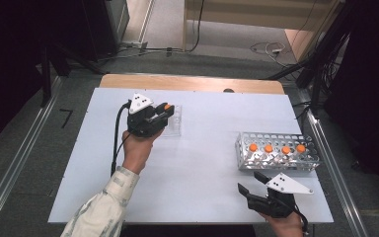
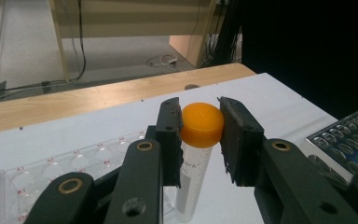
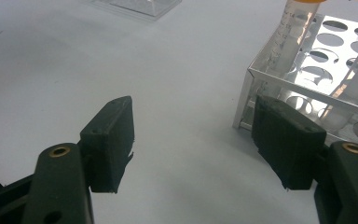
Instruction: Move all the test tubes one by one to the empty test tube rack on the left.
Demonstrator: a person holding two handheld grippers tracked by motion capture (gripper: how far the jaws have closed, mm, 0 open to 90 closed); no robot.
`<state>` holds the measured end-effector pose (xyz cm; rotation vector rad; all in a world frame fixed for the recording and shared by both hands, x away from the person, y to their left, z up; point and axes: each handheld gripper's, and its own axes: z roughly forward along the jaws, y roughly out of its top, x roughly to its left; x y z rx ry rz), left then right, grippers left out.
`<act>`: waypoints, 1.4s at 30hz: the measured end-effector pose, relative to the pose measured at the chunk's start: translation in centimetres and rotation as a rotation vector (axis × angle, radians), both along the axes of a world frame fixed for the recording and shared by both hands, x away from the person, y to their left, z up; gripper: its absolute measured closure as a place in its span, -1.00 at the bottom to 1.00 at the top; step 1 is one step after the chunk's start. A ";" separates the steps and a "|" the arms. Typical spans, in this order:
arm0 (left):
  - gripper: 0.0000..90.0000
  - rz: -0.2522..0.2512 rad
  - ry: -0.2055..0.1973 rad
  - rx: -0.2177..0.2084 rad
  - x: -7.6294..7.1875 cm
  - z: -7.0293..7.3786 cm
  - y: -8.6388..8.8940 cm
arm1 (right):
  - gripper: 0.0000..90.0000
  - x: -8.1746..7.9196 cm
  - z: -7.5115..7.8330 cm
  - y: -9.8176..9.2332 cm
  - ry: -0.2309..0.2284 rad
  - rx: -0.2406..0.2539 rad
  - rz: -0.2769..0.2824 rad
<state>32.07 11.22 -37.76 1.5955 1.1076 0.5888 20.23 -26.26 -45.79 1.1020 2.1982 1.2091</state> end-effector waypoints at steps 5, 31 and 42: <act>0.56 0.011 -0.009 0.013 0.6 0.5 0.0 | -0.37 0.0 -0.1 0.0 0.000 0.001 0.001; 0.55 0.081 0.001 0.060 4.0 -1.0 -0.4 | -0.36 -0.1 0.2 -0.4 -0.009 0.017 -0.005; 0.55 0.093 0.017 0.101 4.1 -3.6 -0.8 | -0.36 -0.2 0.2 -0.3 -0.011 0.013 -0.006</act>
